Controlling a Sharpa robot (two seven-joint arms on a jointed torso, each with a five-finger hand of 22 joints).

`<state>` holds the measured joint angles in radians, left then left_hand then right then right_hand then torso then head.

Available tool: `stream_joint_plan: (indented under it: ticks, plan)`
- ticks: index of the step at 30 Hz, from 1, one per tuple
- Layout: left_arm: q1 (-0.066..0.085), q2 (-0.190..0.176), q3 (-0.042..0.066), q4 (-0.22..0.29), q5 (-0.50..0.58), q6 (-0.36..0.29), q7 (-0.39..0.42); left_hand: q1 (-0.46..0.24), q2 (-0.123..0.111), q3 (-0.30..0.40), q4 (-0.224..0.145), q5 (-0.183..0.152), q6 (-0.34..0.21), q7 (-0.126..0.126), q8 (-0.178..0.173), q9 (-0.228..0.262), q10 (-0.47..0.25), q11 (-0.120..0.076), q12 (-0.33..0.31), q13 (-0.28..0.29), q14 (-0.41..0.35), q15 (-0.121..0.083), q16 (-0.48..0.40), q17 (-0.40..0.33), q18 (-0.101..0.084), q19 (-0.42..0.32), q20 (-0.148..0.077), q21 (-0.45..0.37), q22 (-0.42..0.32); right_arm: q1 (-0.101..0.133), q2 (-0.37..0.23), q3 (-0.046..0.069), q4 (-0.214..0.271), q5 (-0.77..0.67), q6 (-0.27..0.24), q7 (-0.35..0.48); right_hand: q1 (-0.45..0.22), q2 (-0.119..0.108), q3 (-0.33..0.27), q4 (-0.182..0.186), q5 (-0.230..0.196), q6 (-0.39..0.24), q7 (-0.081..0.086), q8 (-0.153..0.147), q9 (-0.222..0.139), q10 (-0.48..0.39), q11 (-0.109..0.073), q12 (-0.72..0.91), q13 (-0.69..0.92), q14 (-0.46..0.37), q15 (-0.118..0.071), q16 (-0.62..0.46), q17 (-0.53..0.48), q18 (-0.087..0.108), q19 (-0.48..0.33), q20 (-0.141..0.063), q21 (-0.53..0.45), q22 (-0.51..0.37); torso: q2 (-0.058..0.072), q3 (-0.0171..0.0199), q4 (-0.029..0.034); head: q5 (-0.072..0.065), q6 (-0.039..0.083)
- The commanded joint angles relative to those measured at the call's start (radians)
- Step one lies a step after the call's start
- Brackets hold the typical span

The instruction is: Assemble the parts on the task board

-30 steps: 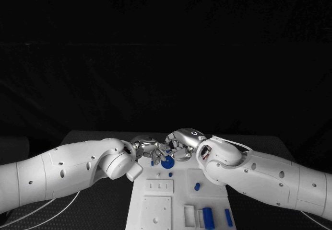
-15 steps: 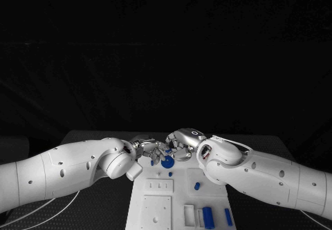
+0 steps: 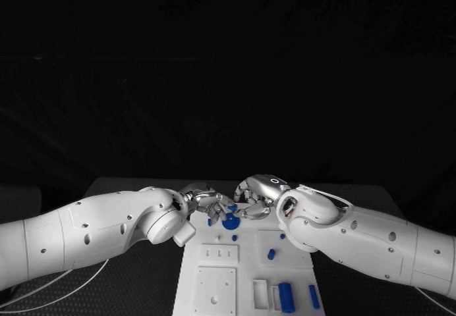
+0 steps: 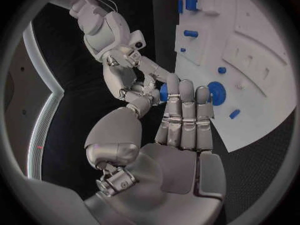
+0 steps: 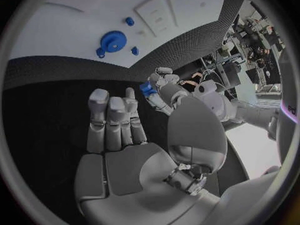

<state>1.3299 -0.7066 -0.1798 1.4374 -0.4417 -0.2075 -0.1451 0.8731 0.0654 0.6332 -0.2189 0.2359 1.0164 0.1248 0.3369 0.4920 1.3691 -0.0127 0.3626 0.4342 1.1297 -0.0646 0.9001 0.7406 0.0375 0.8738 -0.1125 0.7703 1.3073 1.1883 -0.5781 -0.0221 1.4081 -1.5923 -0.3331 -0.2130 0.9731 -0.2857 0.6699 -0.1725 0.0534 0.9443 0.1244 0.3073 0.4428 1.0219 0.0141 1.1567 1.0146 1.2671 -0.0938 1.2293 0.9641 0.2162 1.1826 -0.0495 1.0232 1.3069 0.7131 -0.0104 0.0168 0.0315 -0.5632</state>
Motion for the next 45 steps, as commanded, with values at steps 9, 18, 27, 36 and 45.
stream_joint_plan:
  ticks: [9,18,27,36,45]
  plan:
    - [0.001,-0.006,-0.002,0.005,-0.281,-0.022,-0.047,-0.003,0.005,0.002,-0.011,0.025,0.063,-0.048,0.012,0.017,0.023,-0.012,0.019,0.009,0.017,-0.020,0.032,0.005,-0.004,0.017,-0.063,0.024,0.019,-0.002,-0.083,0.000,-0.008,0.037,-0.056,0.030,-0.016,-0.002,-0.064,-0.013,0.055,-0.037,0.011,-0.015,-0.004,-0.027,0.009,-0.011,-0.012,-0.028,0.007,-0.011,0.000,0.046,-0.029,0.001,-0.021,-0.003,-0.001,0.0007,-0.0018,0.006,-0.002]
    - [-0.004,-0.010,-0.017,0.021,-0.516,-0.054,-0.131,0.000,-0.011,0.000,-0.012,0.034,0.092,-0.066,0.019,0.048,0.055,-0.036,0.100,0.056,0.041,-0.056,0.133,0.033,-0.001,0.047,-0.093,0.101,0.025,-0.002,-0.127,0.004,-0.033,0.125,-0.098,0.057,-0.007,0.005,-0.064,0.003,0.084,-0.028,0.009,-0.010,-0.001,-0.023,0.006,-0.007,-0.020,-0.027,0.005,-0.011,0.000,0.046,-0.025,0.001,-0.024,-0.005,-0.006,0.0037,-0.0037,0.018,-0.010]
    - [-0.018,-0.019,-0.060,0.043,-0.654,-0.101,-0.213,0.000,-0.036,0.001,-0.005,0.109,0.135,-0.092,0.022,0.086,0.082,-0.064,0.267,0.181,0.079,-0.109,0.276,0.056,0.008,0.087,-0.133,0.212,0.022,-0.001,-0.158,0.014,-0.040,0.202,-0.113,0.076,-0.003,0.006,-0.067,0.022,0.139,-0.028,0.008,-0.009,0.000,-0.022,0.006,-0.005,-0.029,-0.027,0.004,-0.012,-0.001,0.046,-0.023,0.000,-0.028,-0.005,-0.019,0.0083,-0.0064,0.032,-0.044]
    - [-0.067,-0.012,-0.062,0.037,-0.710,-0.140,-0.232,-0.012,-0.047,0.007,-0.013,0.189,0.172,-0.109,0.029,0.124,0.080,-0.081,0.353,0.242,0.099,-0.129,0.349,0.044,0.016,0.116,-0.151,0.260,0.023,0.009,-0.145,0.020,-0.079,0.233,-0.116,0.086,0.003,0.008,-0.072,0.027,0.171,-0.027,0.008,-0.009,0.001,-0.023,0.005,-0.002,-0.035,-0.027,0.004,-0.013,-0.001,0.046,-0.023,0.000,-0.030,-0.003,-0.030,0.0132,-0.0049,0.035,-0.070]
    - [-0.117,0.003,-0.062,0.026,-0.716,-0.145,-0.235,-0.026,-0.048,0.008,-0.022,0.233,0.192,-0.118,0.032,0.146,0.075,-0.090,0.400,0.267,0.105,-0.138,0.392,0.030,0.020,0.122,-0.158,0.289,0.022,0.020,-0.124,0.021,-0.118,0.239,-0.113,0.088,0.003,0.010,-0.076,0.030,0.191,-0.028,0.008,-0.009,0.002,-0.025,0.006,0.000,-0.038,-0.027,0.004,-0.013,-0.001,0.046,-0.023,0.000,-0.031,-0.002,-0.035,0.0165,-0.0009,0.033,-0.085]
